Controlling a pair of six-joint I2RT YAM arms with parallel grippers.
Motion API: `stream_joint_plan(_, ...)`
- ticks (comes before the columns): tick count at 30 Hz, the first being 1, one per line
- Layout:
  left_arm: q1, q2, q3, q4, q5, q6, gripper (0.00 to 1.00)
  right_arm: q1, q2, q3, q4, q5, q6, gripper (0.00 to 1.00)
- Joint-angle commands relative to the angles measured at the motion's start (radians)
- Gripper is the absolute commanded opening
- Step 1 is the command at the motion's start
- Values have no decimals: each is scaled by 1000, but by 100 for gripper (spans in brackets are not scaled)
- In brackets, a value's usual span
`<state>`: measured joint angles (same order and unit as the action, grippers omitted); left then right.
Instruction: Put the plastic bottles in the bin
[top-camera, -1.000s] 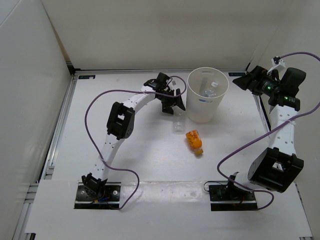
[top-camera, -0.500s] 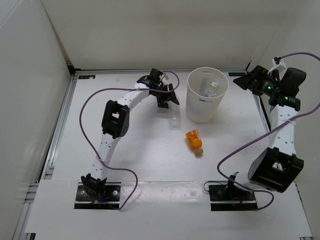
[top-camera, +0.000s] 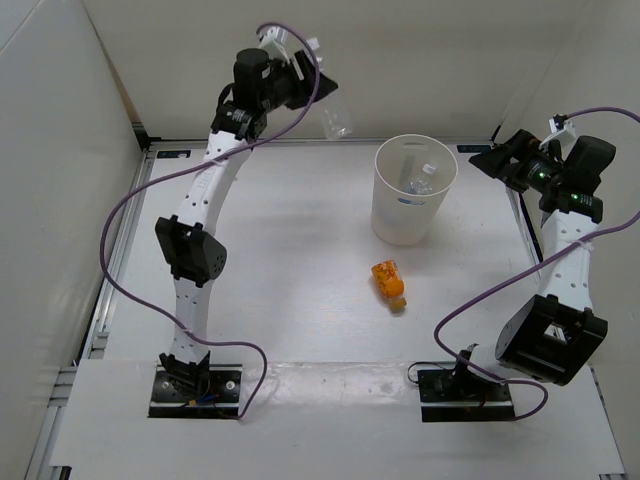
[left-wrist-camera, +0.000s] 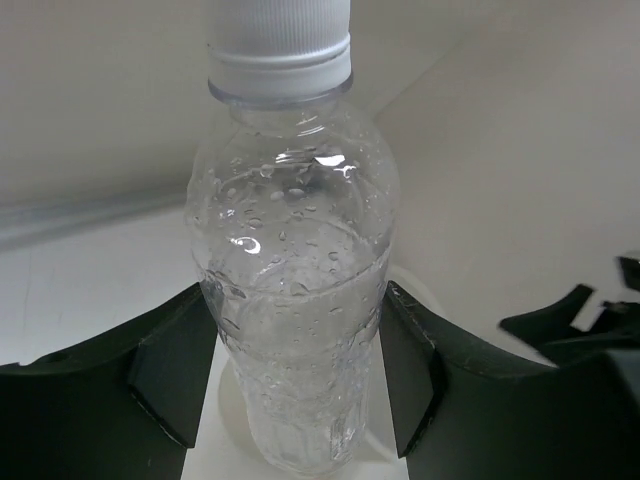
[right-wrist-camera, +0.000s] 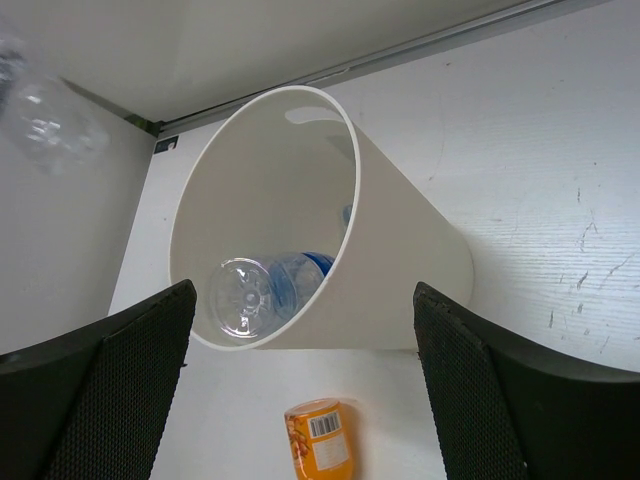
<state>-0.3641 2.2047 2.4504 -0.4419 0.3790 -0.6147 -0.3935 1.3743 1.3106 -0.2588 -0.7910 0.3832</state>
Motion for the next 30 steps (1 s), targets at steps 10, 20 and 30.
stream_joint_plan(10, -160, -5, 154, 200, -42, 98, 53, -8, -12, 6, 36, -5, 6, 90)
stream_joint_plan(20, -352, 12, 99, 60, -66, 410, 62, -13, -4, -5, 38, -5, 5, 90)
stream_joint_plan(30, -369, 99, 140, 22, -187, 515, 65, -42, -4, -1, 36, -11, 11, 90)
